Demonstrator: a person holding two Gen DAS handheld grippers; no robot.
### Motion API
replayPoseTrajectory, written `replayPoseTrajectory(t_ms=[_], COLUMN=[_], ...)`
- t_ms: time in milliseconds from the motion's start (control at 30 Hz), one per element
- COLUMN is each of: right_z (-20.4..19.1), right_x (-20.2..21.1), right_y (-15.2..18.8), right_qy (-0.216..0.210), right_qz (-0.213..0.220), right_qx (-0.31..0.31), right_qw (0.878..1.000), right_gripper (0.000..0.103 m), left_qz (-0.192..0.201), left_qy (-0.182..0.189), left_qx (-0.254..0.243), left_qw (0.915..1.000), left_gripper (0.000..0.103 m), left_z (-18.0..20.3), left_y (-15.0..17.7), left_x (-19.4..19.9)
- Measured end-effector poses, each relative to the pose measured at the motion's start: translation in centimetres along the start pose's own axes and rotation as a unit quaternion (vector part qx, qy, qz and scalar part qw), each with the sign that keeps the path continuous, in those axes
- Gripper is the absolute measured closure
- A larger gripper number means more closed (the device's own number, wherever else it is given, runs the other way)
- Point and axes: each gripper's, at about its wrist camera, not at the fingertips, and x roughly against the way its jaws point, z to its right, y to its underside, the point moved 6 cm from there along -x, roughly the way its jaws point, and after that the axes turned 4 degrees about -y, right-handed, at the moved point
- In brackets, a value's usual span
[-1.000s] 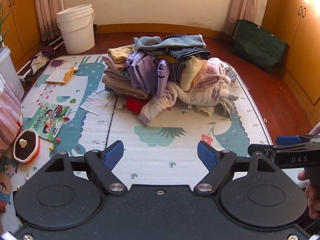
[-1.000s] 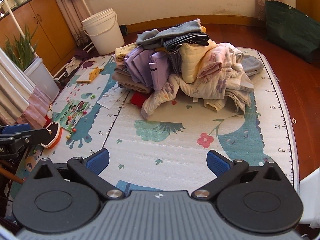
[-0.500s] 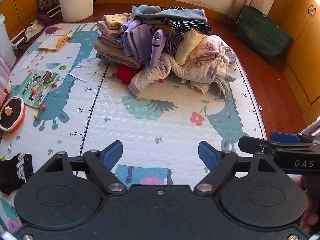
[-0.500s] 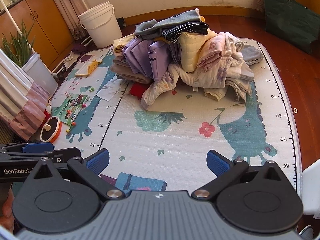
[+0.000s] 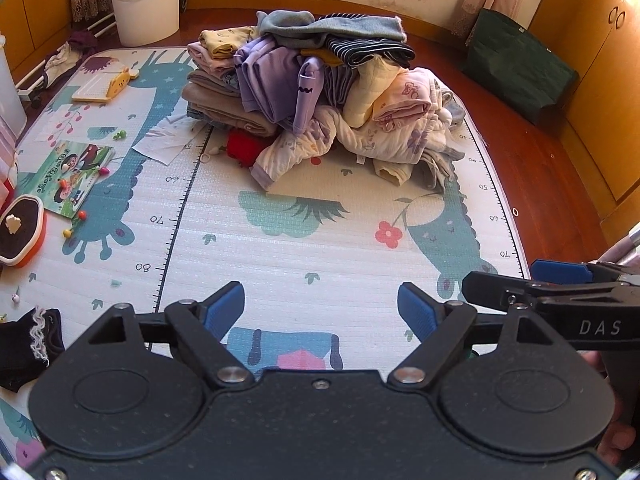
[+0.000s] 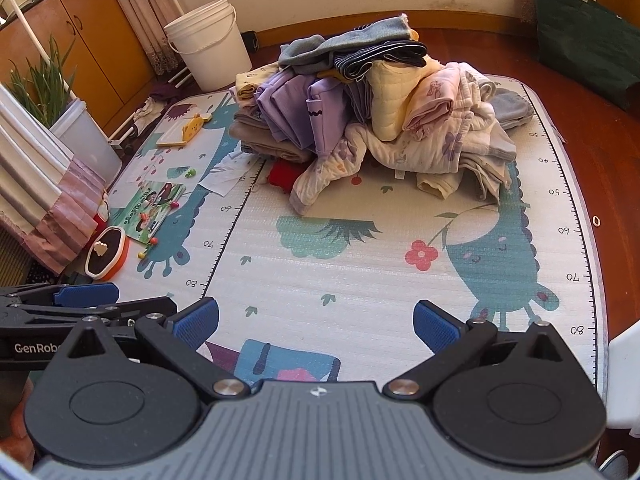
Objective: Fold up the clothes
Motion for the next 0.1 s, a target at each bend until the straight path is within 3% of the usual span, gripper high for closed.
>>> replayPoseTrajectory(t_ms=[100], right_z=[-0.11], right_x=[-0.02], right_y=[-0.03], right_qy=[0.0], right_qz=[-0.001], right_qx=[0.002], right_qw=[1.0], right_gripper=[0.0], left_qz=[0.012], left_qy=[-0.004], left_qx=[-0.003], left_qw=[0.9999], left_gripper=[0.018], left_z=[-0.08], left_y=[-0.06], left_x=[0.29])
